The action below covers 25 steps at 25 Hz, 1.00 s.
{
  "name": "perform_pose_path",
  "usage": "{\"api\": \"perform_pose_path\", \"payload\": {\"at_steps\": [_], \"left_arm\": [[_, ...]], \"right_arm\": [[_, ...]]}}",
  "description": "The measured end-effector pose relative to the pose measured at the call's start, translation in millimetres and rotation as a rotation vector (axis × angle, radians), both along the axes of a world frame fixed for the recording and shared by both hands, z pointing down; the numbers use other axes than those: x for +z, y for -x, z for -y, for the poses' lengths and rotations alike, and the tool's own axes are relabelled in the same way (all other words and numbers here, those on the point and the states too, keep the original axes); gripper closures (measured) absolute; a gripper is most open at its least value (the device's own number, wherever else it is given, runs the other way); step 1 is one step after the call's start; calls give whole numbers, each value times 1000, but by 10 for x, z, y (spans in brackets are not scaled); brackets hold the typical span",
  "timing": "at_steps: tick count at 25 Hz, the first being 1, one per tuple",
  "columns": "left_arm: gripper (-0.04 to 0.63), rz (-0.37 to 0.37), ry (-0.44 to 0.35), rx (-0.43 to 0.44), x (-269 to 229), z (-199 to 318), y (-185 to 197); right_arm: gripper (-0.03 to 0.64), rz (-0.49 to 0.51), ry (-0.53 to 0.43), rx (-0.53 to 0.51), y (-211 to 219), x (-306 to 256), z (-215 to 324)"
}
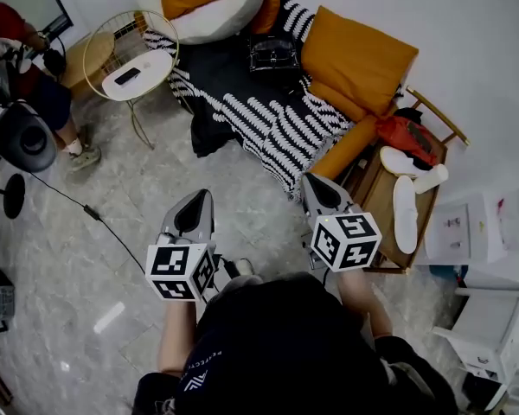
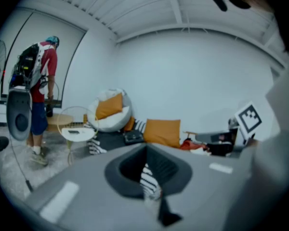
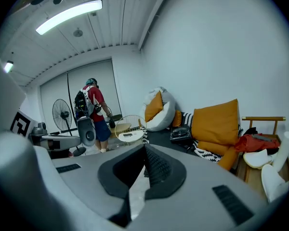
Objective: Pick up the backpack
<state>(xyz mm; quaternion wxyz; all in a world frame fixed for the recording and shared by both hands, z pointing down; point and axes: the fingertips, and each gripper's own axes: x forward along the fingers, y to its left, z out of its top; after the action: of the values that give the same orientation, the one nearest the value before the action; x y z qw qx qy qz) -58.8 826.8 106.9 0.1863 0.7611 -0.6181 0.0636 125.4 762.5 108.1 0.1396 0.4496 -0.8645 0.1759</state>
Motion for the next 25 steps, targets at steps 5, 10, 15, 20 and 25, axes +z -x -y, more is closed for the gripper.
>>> {"api": "perform_pose_path", "payload": {"at_steps": [5,10,15,20,25], "left_arm": [[588,-25,3,-7,53,98,244],[587,-31,2,-2,85,271,289],[586,-23,6,-1,152,604,362],[587,3,27,-26,236,1052,488],[586,7,43,-21,255,1671,539]], "right_arm": [[621,-6,13,-13,260,66,79],[621,-11,33,-29,384,140,216],[621,-4,34,-49,491,251,581],[621,9,40,-85,664,348,1123],[621,11,41,-102,781,331,1748]]}}
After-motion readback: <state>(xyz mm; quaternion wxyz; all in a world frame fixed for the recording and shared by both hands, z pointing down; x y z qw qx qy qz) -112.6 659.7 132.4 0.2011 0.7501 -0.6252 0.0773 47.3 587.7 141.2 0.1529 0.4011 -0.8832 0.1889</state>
